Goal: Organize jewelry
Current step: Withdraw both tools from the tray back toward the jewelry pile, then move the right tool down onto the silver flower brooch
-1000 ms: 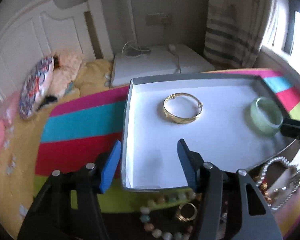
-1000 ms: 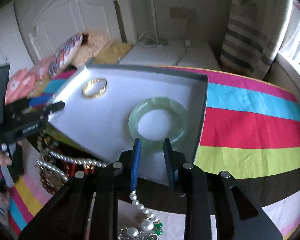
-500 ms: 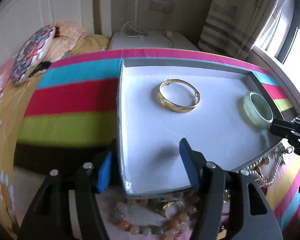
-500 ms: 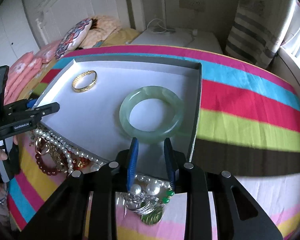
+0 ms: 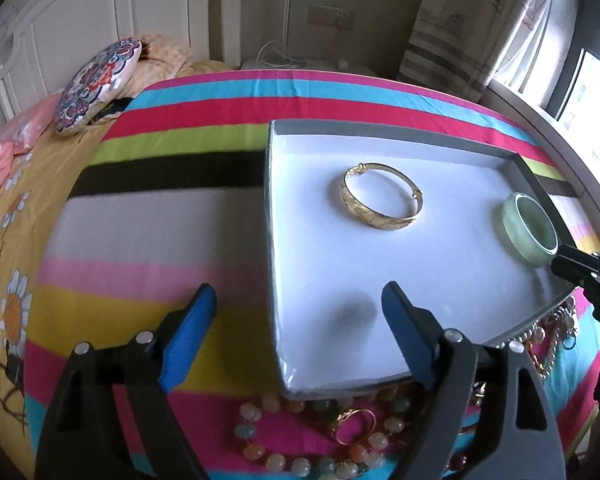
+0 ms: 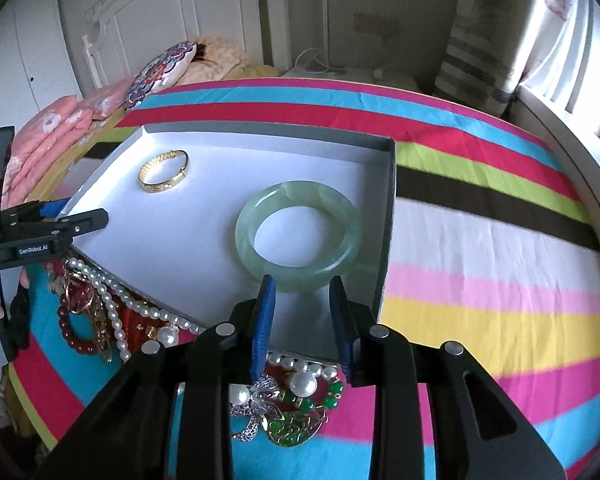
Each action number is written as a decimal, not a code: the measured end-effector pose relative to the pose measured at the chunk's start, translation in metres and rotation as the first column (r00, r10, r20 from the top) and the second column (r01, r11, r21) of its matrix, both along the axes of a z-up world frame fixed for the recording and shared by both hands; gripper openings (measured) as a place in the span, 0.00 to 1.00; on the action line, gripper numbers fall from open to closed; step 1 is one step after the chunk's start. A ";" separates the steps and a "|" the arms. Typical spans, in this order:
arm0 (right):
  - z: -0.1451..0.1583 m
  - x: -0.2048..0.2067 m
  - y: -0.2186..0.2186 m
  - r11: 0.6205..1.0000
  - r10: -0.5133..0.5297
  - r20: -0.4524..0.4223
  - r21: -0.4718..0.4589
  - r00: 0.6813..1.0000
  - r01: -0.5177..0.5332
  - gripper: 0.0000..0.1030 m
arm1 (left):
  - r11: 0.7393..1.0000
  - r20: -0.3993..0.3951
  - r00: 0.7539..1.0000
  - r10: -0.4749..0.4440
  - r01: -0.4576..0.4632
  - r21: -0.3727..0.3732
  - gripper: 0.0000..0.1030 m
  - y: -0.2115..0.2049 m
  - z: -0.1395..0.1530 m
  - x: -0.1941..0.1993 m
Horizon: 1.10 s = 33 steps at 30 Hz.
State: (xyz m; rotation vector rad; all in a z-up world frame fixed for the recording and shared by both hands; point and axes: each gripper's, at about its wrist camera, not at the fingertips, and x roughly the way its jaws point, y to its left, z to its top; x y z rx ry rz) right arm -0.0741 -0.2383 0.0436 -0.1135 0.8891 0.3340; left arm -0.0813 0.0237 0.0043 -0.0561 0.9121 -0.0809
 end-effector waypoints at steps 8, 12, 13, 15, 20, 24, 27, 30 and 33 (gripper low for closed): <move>0.019 -0.052 -0.016 0.998 0.020 0.138 0.063 0.990 -0.029 0.45 | 0.996 0.116 0.990 0.076 -0.070 -0.055 0.91 0.022 0.015 -0.058; 0.027 -0.082 -0.029 0.996 0.073 0.218 0.030 0.973 -0.082 0.45 | 0.991 0.280 0.956 0.087 -0.053 -0.127 0.98 0.027 0.034 -0.099; 0.023 -0.089 -0.030 0.994 0.098 0.210 0.023 0.973 -0.105 0.45 | 0.990 0.317 0.944 0.091 -0.053 -0.127 0.98 0.026 0.036 -0.108; 0.012 -0.097 -0.029 0.990 0.137 0.185 0.014 0.973 -0.142 0.45 | 0.991 0.351 0.931 0.096 -0.055 -0.122 0.98 0.023 0.034 -0.116; -0.010 -0.098 -0.020 0.985 0.172 0.114 0.014 0.979 -0.174 0.58 | 0.994 0.283 0.957 0.072 -0.047 -0.097 0.98 0.015 0.029 -0.104; -0.013 -0.099 -0.010 0.979 0.203 0.103 0.006 0.974 -0.204 0.70 | 0.995 0.283 0.957 0.059 -0.033 -0.095 0.98 0.017 0.027 -0.101; -0.012 -0.097 -0.001 0.972 0.232 0.105 -0.001 0.967 -0.233 0.60 | 0.995 0.277 0.959 0.055 -0.030 -0.094 0.98 0.016 0.026 -0.099; -0.012 -0.094 0.007 0.966 0.257 0.075 -0.008 0.963 -0.257 0.52 | 0.995 0.280 0.958 0.056 -0.030 -0.098 0.98 0.017 0.025 -0.099; -0.013 -0.087 0.005 0.968 0.252 0.052 -0.005 0.966 -0.253 0.51 | 0.995 0.292 0.955 0.052 -0.026 -0.092 0.98 0.015 0.025 -0.100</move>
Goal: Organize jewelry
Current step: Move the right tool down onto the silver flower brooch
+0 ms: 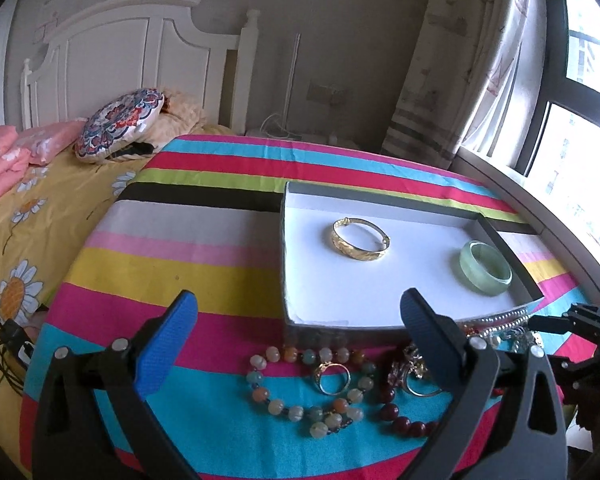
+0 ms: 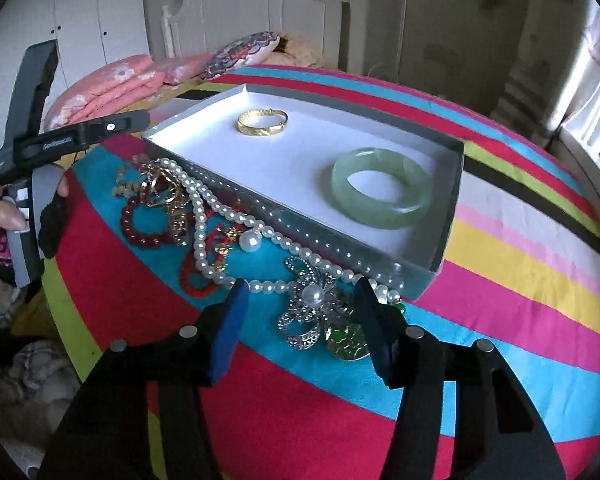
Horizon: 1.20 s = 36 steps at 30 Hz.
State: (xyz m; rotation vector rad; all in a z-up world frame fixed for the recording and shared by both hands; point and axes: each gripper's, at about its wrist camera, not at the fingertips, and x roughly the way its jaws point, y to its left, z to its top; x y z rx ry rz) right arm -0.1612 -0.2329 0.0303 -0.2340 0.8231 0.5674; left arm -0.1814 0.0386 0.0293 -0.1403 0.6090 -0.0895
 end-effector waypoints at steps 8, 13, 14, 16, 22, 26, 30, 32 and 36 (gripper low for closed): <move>-0.006 0.009 -0.004 0.998 -0.017 -0.028 -0.064 0.999 0.015 0.49 | 0.999 -0.016 1.000 0.008 -0.007 0.041 0.98 -0.007 -0.003 0.002; -0.006 0.001 -0.007 0.999 -0.019 0.001 -0.051 1.000 0.019 0.31 | 0.999 -0.022 1.000 0.014 -0.013 0.050 0.98 -0.007 -0.003 0.002; -0.005 0.000 -0.008 0.998 -0.021 0.008 -0.051 1.000 0.022 0.31 | 0.998 -0.023 1.000 0.015 -0.014 0.053 0.98 -0.008 -0.003 0.002; -0.003 -0.003 -0.011 0.999 -0.035 0.026 -0.035 0.999 0.036 0.31 | 0.998 -0.023 1.000 0.015 -0.013 0.058 0.98 -0.008 -0.003 0.002; 0.018 -0.014 -0.026 0.996 -0.071 0.085 0.056 0.994 0.066 0.31 | 0.998 -0.022 1.000 0.015 -0.013 0.061 0.98 -0.008 -0.003 0.002; 0.030 -0.018 -0.031 0.993 -0.094 0.124 0.081 0.988 0.084 0.31 | 0.997 -0.019 1.000 0.013 -0.012 0.078 0.98 -0.010 -0.003 0.000; 0.036 -0.022 -0.034 0.991 -0.104 0.146 0.094 0.984 0.091 0.31 | 0.991 0.002 1.000 0.025 -0.025 0.131 0.98 -0.016 0.001 -0.009; 0.037 -0.023 -0.035 0.990 -0.108 0.148 0.103 0.983 0.093 0.31 | 0.987 0.014 0.999 0.033 -0.035 0.158 0.98 -0.018 0.003 -0.019; 0.036 -0.024 -0.037 0.989 -0.118 0.153 0.105 0.981 0.103 0.31 | 0.990 0.008 1.000 0.009 -0.010 0.142 0.98 -0.017 0.005 -0.037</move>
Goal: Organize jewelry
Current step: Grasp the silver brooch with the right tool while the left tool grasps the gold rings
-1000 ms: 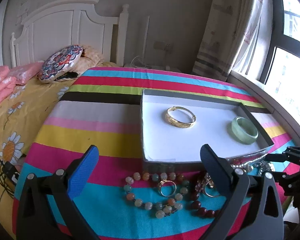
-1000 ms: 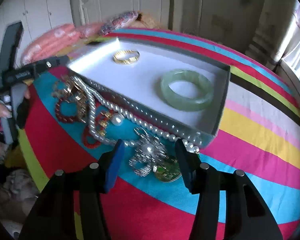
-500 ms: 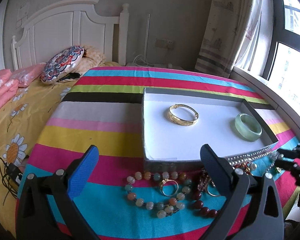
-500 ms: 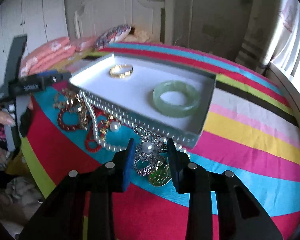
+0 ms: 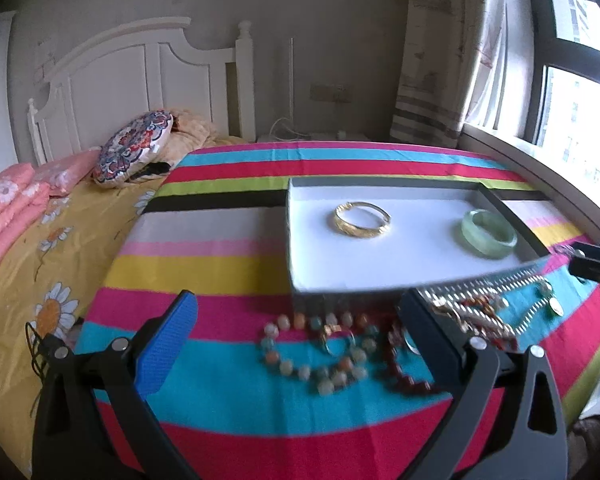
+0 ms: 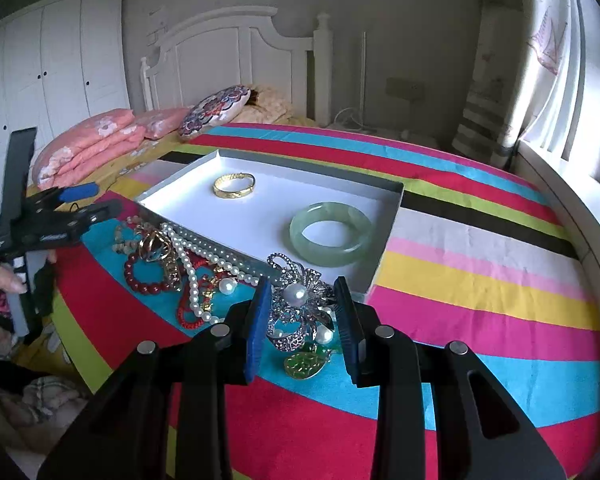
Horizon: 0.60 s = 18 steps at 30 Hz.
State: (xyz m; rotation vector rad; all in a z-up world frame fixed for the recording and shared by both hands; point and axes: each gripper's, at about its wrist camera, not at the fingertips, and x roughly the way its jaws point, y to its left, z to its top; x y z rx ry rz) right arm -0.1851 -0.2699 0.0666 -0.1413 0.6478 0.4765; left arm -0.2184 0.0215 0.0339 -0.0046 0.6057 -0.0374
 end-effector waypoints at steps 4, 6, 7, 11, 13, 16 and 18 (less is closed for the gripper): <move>-0.003 0.000 0.000 1.000 -0.002 -0.007 0.001 1.000 0.002 0.31 | 0.996 -0.006 0.997 -0.080 0.080 -0.025 0.97 -0.009 0.002 -0.015; -0.005 -0.001 0.001 1.000 0.000 -0.010 0.002 1.000 0.000 0.31 | 0.992 0.001 0.992 -0.127 0.127 -0.008 0.97 -0.022 0.004 -0.019; -0.005 -0.001 0.001 1.000 0.001 -0.010 0.002 1.000 -0.001 0.31 | 0.988 0.000 0.988 -0.156 0.156 0.007 0.97 -0.030 0.004 -0.020; -0.004 -0.002 0.002 1.000 0.003 -0.006 0.002 1.000 -0.003 0.31 | 0.969 -0.027 0.972 -0.234 0.235 0.072 0.90 -0.059 -0.003 -0.015; -0.003 -0.003 0.002 1.000 0.002 -0.006 0.005 1.000 -0.002 0.31 | 0.962 -0.053 0.967 -0.248 0.253 0.106 0.87 -0.070 -0.009 -0.007; -0.004 -0.002 0.002 1.000 0.004 -0.006 0.007 1.000 -0.004 0.31 | 0.956 -0.094 0.958 -0.269 0.278 0.094 0.61 -0.076 -0.016 0.006; -0.003 -0.003 0.002 1.000 0.005 -0.003 0.007 1.000 -0.005 0.31 | 0.954 -0.125 0.953 -0.276 0.288 0.084 0.47 -0.078 -0.021 0.014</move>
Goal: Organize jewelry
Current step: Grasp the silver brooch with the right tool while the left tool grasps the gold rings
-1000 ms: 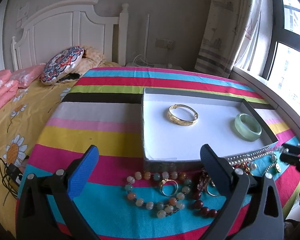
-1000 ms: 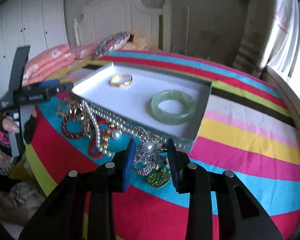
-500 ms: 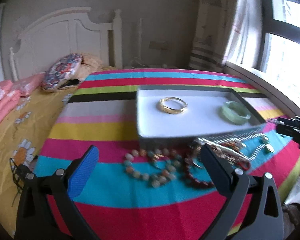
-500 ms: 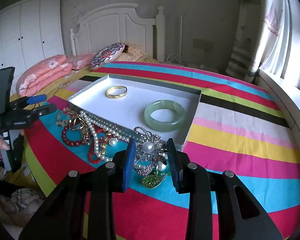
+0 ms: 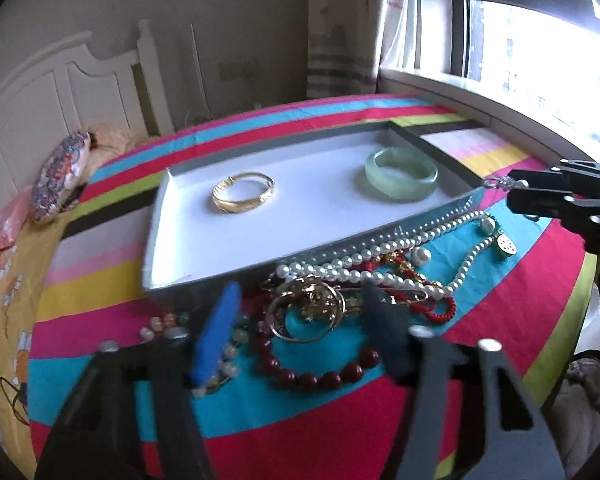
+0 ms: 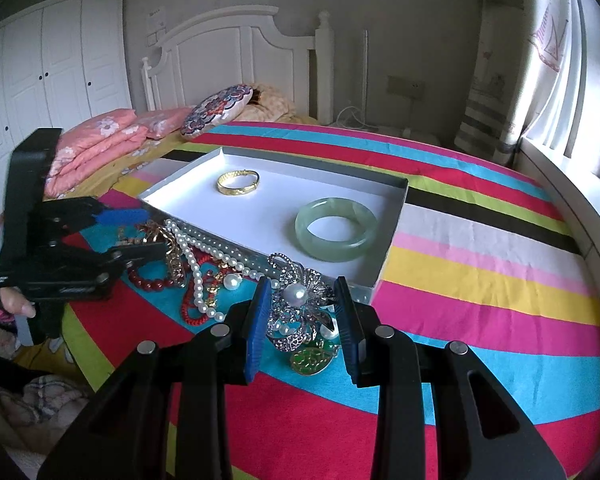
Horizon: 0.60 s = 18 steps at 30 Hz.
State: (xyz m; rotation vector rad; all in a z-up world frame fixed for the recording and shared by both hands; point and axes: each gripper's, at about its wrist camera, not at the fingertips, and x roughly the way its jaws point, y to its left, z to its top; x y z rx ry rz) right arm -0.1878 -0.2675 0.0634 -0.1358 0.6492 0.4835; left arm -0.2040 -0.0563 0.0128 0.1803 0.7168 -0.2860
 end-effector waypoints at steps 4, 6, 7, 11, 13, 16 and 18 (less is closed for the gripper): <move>0.001 -0.001 -0.001 1.000 -0.001 0.006 0.002 1.000 0.001 0.31 | 1.000 -0.017 1.000 -0.025 0.025 -0.013 0.38 0.001 -0.002 0.003; 0.002 -0.002 -0.001 1.000 -0.002 0.009 0.003 1.000 0.002 0.31 | 0.999 0.014 1.000 -0.026 0.026 -0.023 0.35 0.003 0.002 -0.004; 0.003 -0.003 -0.001 1.000 -0.003 0.012 0.004 1.000 0.003 0.31 | 0.999 0.021 0.999 -0.027 0.028 -0.034 0.35 0.005 0.005 -0.007; 0.006 -0.006 0.002 1.000 0.000 0.025 0.004 1.000 0.000 0.31 | 0.998 0.042 0.998 -0.042 0.044 -0.043 0.03 0.007 0.016 -0.016; 0.007 -0.007 0.003 1.000 0.003 0.030 0.000 1.000 -0.003 0.31 | 0.998 0.055 0.998 -0.037 0.040 -0.047 0.03 0.009 0.021 -0.019; 0.007 -0.008 0.005 1.000 0.005 0.031 -0.002 1.000 -0.005 0.31 | 0.997 0.040 0.999 -0.035 0.037 -0.062 0.04 0.014 0.024 -0.018; 0.008 -0.009 0.005 1.000 0.003 0.033 -0.004 0.999 -0.003 0.31 | 0.997 0.009 1.000 -0.027 0.027 -0.073 0.27 0.017 0.022 -0.018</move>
